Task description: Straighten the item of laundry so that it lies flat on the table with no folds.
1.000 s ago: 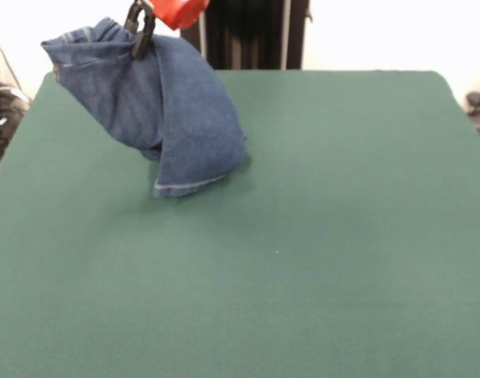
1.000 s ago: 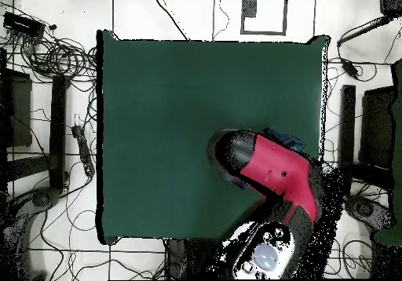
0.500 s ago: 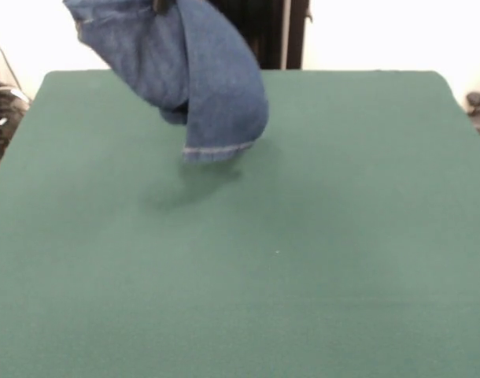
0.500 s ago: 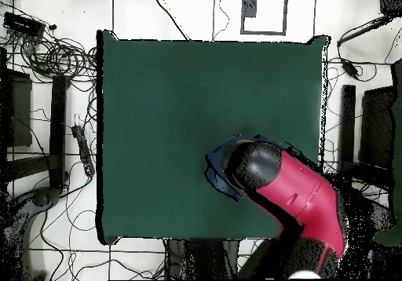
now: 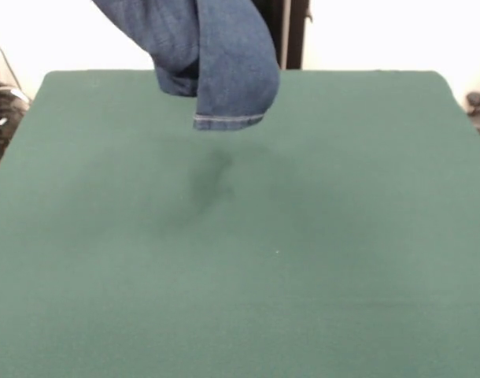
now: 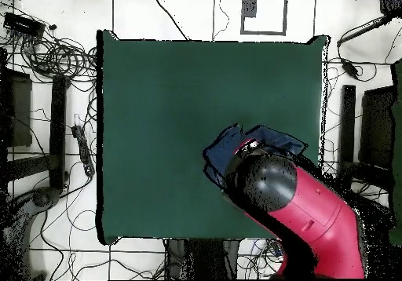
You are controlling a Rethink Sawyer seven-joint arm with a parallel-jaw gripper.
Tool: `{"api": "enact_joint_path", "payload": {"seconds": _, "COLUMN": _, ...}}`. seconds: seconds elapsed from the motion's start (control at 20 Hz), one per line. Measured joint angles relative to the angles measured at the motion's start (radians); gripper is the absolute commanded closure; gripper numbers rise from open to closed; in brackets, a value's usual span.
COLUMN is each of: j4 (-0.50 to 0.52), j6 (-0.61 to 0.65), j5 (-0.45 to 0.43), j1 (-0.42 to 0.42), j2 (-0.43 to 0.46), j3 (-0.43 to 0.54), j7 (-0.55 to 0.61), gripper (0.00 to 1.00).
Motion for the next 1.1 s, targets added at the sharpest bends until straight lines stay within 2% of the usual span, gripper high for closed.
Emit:
{"api": "enact_joint_path", "payload": {"seconds": 0.1, "j4": 0.007, "j6": -0.020, "j5": 0.002, "j1": -0.019, "j2": -0.008, "j3": 0.024, "j7": 0.000, "gripper": 1.00}}
{"api": "enact_joint_path", "payload": {"seconds": 0.3, "j4": 0.027, "j6": -0.142, "j5": -0.002, "j1": -0.115, "j2": 0.002, "j3": 0.135, "j7": 0.000, "gripper": 1.00}}
{"api": "enact_joint_path", "payload": {"seconds": 0.35, "j4": 0.019, "j6": -0.208, "j5": -0.023, "j1": -0.155, "j2": 0.041, "j3": 0.173, "j7": 0.000, "gripper": 1.00}}
{"api": "enact_joint_path", "payload": {"seconds": 0.5, "j4": 0.001, "j6": -0.242, "j5": -0.054, "j1": -0.170, "j2": 0.087, "j3": 0.186, "j7": 0.000, "gripper": 1.00}}
{"api": "enact_joint_path", "payload": {"seconds": 0.7, "j4": -0.061, "j6": -0.279, "j5": -0.144, "j1": -0.178, "j2": 0.227, "j3": 0.192, "j7": 0.000, "gripper": 1.00}}
{"api": "enact_joint_path", "payload": {"seconds": 0.9, "j4": -0.103, "j6": -0.321, "j5": -0.164, "j1": -0.204, "j2": 0.321, "j3": 0.229, "j7": 0.000, "gripper": 1.00}}
{"api": "enact_joint_path", "payload": {"seconds": 1.1, "j4": -0.128, "j6": -0.353, "j5": -0.162, "j1": -0.217, "j2": 0.371, "j3": 0.257, "j7": 0.000, "gripper": 1.00}}
